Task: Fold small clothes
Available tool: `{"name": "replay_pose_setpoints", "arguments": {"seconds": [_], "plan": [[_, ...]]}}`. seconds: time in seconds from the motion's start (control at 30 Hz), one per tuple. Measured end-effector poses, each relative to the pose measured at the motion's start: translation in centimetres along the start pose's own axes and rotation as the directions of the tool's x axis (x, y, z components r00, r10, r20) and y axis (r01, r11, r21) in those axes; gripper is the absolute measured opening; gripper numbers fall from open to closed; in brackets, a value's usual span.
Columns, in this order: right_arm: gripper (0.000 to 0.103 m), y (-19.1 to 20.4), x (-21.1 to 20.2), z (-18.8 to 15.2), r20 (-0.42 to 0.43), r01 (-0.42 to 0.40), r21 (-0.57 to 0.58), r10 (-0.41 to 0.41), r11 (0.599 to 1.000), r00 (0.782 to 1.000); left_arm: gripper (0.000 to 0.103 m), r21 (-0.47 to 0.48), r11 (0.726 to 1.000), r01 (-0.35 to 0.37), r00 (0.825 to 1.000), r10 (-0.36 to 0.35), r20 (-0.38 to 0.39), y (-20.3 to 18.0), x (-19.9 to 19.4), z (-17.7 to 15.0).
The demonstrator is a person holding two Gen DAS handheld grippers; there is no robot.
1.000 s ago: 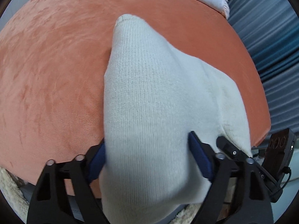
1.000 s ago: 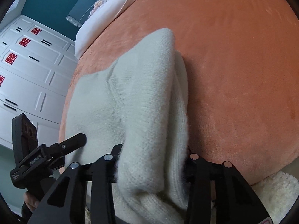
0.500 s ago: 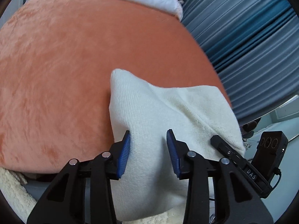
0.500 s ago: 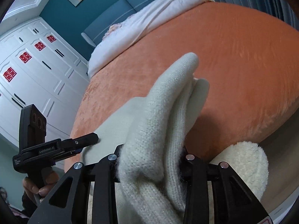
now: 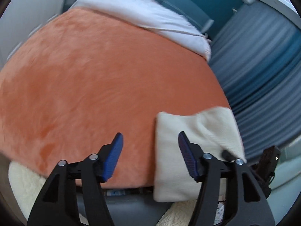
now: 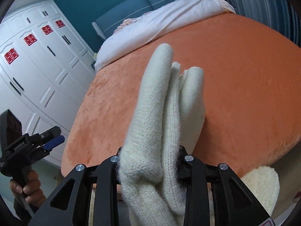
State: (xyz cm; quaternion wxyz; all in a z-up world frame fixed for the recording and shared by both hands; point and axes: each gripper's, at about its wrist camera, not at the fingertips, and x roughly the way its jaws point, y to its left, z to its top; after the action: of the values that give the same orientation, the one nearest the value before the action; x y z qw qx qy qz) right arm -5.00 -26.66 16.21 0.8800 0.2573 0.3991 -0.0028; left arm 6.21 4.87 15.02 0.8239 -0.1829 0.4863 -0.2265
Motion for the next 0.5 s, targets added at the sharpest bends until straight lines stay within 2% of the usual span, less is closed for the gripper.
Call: {"name": "replay_pose_setpoints", "arguments": {"seconds": [0.13,0.2,0.3,0.37,0.43,0.5], "plan": [[0.029,-1.9,-2.5,1.0,0.023,0.020,0.053,-0.021,0.998,1.000,0.061,-0.073,0.997,-0.025,0.996,0.019,-0.092,3.5,2.7,-2.3],[0.029,-0.5,-3.2,1.8,0.036,0.024,0.019,-0.025,1.000,0.999,0.061,-0.123,0.992,0.007,0.993,-0.021,-0.113,4.6,3.3,-3.1],[0.029,3.3,-3.2,2.3,0.031,0.006,-0.070,-0.004,0.998,0.999,0.061,-0.190,0.981,0.049,0.991,-0.072,-0.117,6.6,2.1,-4.7],[0.029,6.4,-3.2,2.7,0.032,-0.048,-0.122,0.052,0.991,0.998,0.061,-0.203,0.978,0.049,0.993,-0.069,-0.093,7.3,0.8,-4.6],[0.029,8.7,-3.5,3.7,0.049,-0.134,-0.141,0.142,0.981,0.989,0.063,-0.210,0.976,0.062,0.995,-0.075,-0.058,7.7,-0.9,-4.1],[0.029,9.9,-4.2,4.6,0.085,-0.239,-0.104,0.248,0.966,0.965,0.073,-0.227,0.970,0.091,0.996,-0.094,-0.004,8.4,-2.7,-3.3]]}}
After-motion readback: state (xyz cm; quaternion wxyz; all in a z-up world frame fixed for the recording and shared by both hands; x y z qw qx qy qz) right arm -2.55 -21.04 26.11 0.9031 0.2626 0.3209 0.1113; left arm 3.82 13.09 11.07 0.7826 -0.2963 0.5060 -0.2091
